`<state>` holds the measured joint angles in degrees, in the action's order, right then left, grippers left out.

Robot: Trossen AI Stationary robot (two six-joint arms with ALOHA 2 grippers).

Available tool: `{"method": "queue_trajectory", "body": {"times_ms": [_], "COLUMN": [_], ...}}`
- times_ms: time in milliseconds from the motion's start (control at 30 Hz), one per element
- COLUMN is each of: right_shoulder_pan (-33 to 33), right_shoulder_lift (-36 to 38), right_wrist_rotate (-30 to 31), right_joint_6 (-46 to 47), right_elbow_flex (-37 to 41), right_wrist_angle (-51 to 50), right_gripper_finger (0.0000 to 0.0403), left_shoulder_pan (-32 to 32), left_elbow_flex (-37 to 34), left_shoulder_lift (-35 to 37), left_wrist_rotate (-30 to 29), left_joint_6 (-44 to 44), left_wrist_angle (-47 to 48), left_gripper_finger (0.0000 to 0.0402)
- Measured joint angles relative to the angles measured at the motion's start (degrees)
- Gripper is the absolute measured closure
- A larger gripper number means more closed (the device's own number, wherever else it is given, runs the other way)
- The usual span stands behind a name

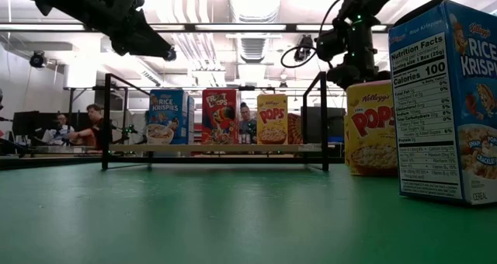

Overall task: Stack cereal on shelf
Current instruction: Put the top yellow cereal box on the shelf aligned with the other yellow cereal box

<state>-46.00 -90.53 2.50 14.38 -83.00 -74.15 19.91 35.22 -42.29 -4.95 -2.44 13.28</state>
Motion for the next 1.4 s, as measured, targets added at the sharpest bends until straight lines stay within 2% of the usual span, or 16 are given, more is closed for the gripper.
{"method": "queue_trajectory", "body": {"times_ms": [567,800,967,1400], "right_shoulder_pan": [2.69,2.86,2.89,2.89], "right_shoulder_lift": [0.10,-0.28,-0.04,0.05], "right_wrist_rotate": [-0.94,3.70,2.78,3.53], "right_joint_6": [1.50,1.43,1.52,0.75], "right_elbow_flex": [0.95,3.97,2.84,0.09], "right_wrist_angle": [4.33,5.71,5.55,5.53], "right_gripper_finger": [0.0129,0.0137,0.0144,0.0117], "left_shoulder_pan": [0.00,0.00,0.01,-0.01], "left_elbow_flex": [0.00,0.00,0.00,0.00], "left_shoulder_lift": [-0.01,0.01,0.00,0.00], "left_wrist_rotate": [-0.02,-0.02,-0.02,-0.02], "left_joint_6": [0.02,0.02,0.02,0.02], "left_wrist_angle": [0.02,0.37,0.36,0.43], "left_gripper_finger": [0.0184,0.0184,0.0184,0.0184]}}
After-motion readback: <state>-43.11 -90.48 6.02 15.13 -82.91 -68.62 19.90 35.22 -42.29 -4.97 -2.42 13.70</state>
